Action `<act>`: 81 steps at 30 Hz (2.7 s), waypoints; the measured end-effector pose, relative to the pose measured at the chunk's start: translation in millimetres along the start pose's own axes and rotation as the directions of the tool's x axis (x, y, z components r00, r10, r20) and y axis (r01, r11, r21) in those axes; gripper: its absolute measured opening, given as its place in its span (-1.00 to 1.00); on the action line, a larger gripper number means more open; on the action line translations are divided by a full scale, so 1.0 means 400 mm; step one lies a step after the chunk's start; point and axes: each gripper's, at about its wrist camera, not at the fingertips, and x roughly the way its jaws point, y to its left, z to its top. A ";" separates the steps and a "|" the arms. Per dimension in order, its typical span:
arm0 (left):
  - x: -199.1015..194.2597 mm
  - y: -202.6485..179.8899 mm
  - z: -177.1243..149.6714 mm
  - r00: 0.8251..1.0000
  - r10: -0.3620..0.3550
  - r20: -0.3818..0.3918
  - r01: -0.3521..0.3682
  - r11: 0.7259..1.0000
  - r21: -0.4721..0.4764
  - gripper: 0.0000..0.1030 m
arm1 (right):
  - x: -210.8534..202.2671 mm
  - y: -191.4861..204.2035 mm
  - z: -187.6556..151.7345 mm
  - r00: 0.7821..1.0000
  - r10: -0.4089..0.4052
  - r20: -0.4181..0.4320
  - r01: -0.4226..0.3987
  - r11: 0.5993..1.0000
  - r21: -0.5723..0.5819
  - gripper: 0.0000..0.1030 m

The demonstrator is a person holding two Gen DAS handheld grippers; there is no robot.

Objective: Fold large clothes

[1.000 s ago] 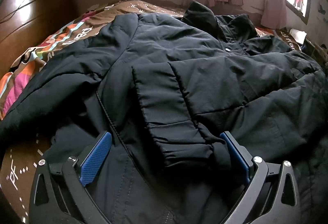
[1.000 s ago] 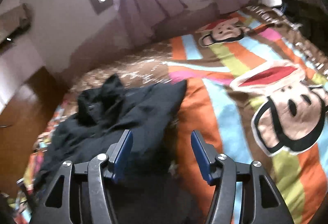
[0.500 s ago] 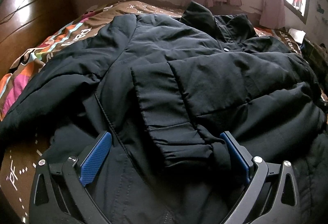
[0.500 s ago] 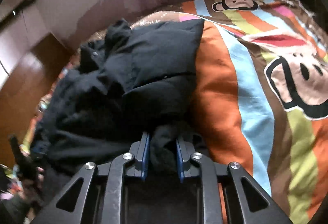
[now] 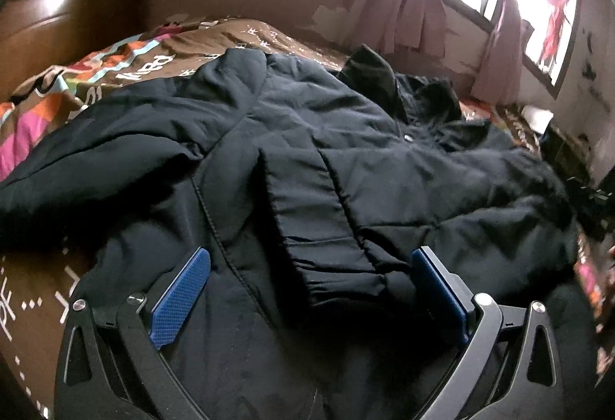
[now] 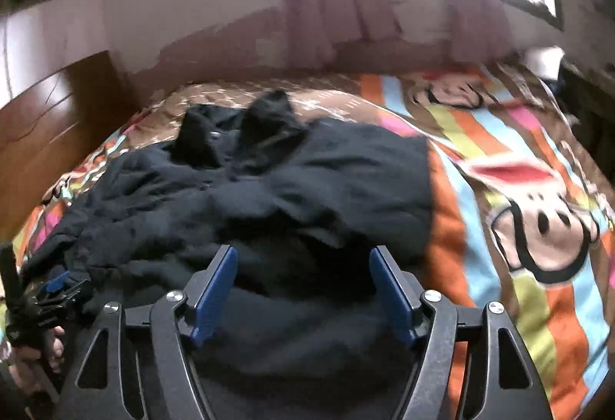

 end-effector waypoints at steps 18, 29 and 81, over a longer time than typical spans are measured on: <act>-0.341 0.344 0.040 0.961 0.264 0.084 -0.203 0.879 -0.431 0.97 | 0.208 0.508 -0.060 0.923 0.329 -0.199 -0.361 0.919 -0.157 0.45; -0.424 0.688 -0.068 0.953 0.303 -0.004 -0.195 0.601 -0.775 0.97 | 0.290 0.531 -0.134 0.911 0.327 -0.251 -0.376 0.909 -0.181 0.69; -0.294 -0.093 0.238 0.977 -0.112 0.181 0.068 0.970 0.234 -0.97 | -0.004 0.207 -0.057 0.962 0.226 0.153 -0.248 0.959 0.137 0.73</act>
